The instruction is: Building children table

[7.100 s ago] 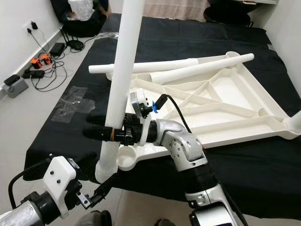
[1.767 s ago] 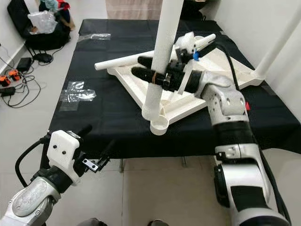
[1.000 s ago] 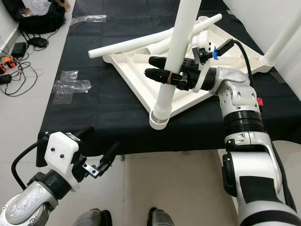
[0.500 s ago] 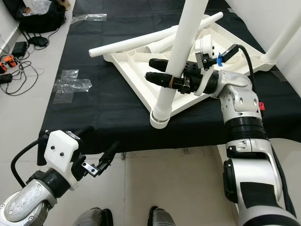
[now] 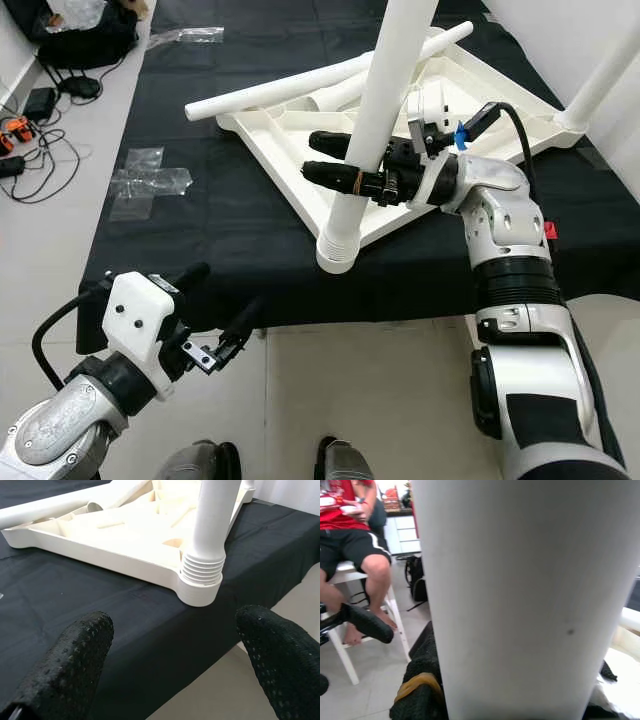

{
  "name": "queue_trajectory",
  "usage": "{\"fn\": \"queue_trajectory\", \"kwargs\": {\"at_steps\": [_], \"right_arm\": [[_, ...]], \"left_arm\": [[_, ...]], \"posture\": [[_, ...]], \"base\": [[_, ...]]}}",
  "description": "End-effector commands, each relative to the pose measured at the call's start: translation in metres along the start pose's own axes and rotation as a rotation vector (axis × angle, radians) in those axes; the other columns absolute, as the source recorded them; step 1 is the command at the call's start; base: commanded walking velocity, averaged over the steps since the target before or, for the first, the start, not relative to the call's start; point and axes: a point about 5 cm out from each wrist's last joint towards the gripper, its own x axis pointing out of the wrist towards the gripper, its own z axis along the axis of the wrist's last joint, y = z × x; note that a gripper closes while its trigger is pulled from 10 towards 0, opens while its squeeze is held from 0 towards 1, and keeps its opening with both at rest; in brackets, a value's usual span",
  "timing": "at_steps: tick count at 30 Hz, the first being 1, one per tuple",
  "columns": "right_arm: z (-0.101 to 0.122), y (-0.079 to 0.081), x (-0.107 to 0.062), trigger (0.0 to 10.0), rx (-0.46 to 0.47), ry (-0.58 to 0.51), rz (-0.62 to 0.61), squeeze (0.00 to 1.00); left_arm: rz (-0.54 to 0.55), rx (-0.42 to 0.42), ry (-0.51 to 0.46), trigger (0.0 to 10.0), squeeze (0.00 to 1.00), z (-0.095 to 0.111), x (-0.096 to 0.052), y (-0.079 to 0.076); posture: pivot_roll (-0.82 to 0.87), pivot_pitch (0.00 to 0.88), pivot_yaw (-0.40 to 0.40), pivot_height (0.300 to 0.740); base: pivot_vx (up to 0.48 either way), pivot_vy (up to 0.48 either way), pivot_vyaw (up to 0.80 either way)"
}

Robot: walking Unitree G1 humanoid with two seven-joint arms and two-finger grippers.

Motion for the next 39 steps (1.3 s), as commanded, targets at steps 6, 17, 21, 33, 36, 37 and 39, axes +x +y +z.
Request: {"fn": "queue_trajectory", "kwargs": {"at_steps": [6, 17, 21, 33, 36, 37, 39], "right_arm": [[-0.036, 0.012, 0.008, 10.0, 0.086, 0.109, -0.032, 0.00], [-0.044, 0.007, 0.012, 10.0, 0.109, 0.134, -0.179, 0.00], [-0.046, 0.000, 0.012, 10.0, 0.125, 0.148, -0.303, 0.00], [-0.051, 0.005, 0.008, 10.0, 0.124, 0.154, -0.385, 0.00], [-0.051, 0.004, 0.009, 10.0, 0.132, 0.146, -0.422, 0.00], [-0.051, 0.003, 0.009, 10.0, 0.135, 0.139, -0.441, 0.00], [-0.051, 0.003, 0.009, 10.0, 0.138, 0.134, -0.469, 0.00]], "left_arm": [[-0.029, -0.015, 0.010, 10.0, 0.00, -0.001, 0.000, -0.006], [-0.028, -0.016, 0.005, 10.0, 0.00, -0.001, 0.002, -0.006], [-0.027, -0.018, 0.002, 10.0, 0.00, -0.001, 0.003, -0.007], [-0.027, -0.020, -0.013, 10.0, 0.00, 0.002, 0.006, -0.007], [-0.029, -0.023, -0.014, 10.0, 0.00, 0.002, 0.007, -0.007], [-0.030, -0.022, -0.015, 10.0, 0.00, 0.002, 0.007, -0.007], [-0.031, -0.022, -0.015, 10.0, 0.00, 0.002, 0.007, -0.007]], "posture": [[0.09, 0.215, -0.015, 0.740], [0.09, 0.215, -0.020, 0.740], [0.08, 0.220, -0.029, 0.740], [0.07, 0.224, -0.028, 0.740], [0.07, 0.225, -0.025, 0.740], [0.07, 0.225, -0.025, 0.740], [0.07, 0.225, -0.025, 0.740]], "base": [[0.000, 0.000, 0.00], [0.000, 0.000, 0.00], [0.000, 0.000, 0.00], [0.000, 0.000, 0.00], [0.000, 0.000, 0.00], [0.000, 0.000, 0.00], [0.000, 0.000, 0.00]]}}
